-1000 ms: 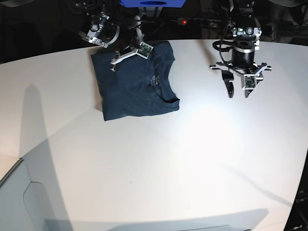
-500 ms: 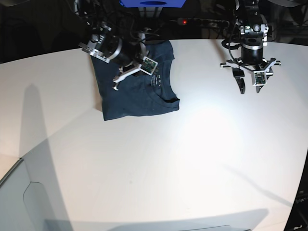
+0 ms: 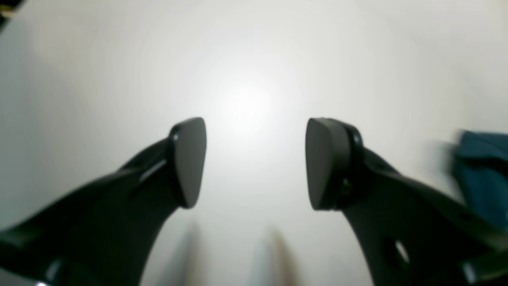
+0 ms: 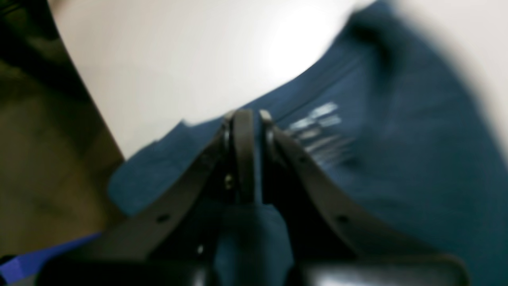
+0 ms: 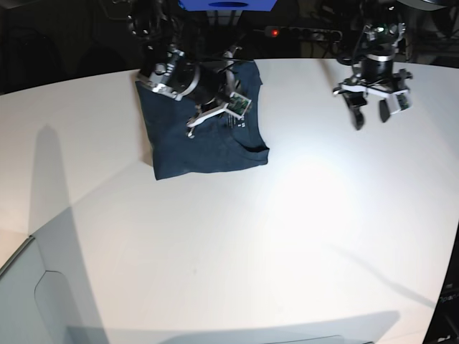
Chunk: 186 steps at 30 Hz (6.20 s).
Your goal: Fold the T-shirt properly
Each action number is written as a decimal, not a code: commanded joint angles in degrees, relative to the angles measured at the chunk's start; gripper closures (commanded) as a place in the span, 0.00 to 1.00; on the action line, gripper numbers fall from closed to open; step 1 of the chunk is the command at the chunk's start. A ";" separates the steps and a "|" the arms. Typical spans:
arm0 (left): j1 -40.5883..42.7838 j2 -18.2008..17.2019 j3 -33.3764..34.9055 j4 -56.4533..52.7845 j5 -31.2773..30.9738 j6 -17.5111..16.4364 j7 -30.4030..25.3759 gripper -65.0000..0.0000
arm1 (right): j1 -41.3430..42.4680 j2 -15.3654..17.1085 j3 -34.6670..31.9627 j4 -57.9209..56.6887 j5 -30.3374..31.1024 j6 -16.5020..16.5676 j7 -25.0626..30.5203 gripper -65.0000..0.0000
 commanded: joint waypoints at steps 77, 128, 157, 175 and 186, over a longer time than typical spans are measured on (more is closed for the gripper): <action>-77.15 1.14 92.85 -57.06 5.32 -23.33 12.21 1.00 | -8.08 -4.61 52.76 14.31 0.31 0.60 0.10 1.00; -29.50 -13.18 6.96 -11.08 26.16 -25.08 23.03 0.63 | -10.19 -6.37 35.71 3.05 0.49 0.60 -2.45 1.00; -19.22 -12.48 -0.69 -10.82 23.34 -24.91 23.38 0.63 | -19.86 -6.46 28.68 16.24 0.49 0.60 6.61 1.00; 0.21 -4.22 -23.02 -1.94 20.97 -25.17 23.47 1.00 | -29.44 -6.37 48.46 14.83 0.49 0.60 5.73 1.00; 17.36 0.88 -24.87 -4.49 9.72 -25.17 23.03 1.00 | -26.72 1.10 52.32 -4.51 14.91 0.60 -6.93 1.00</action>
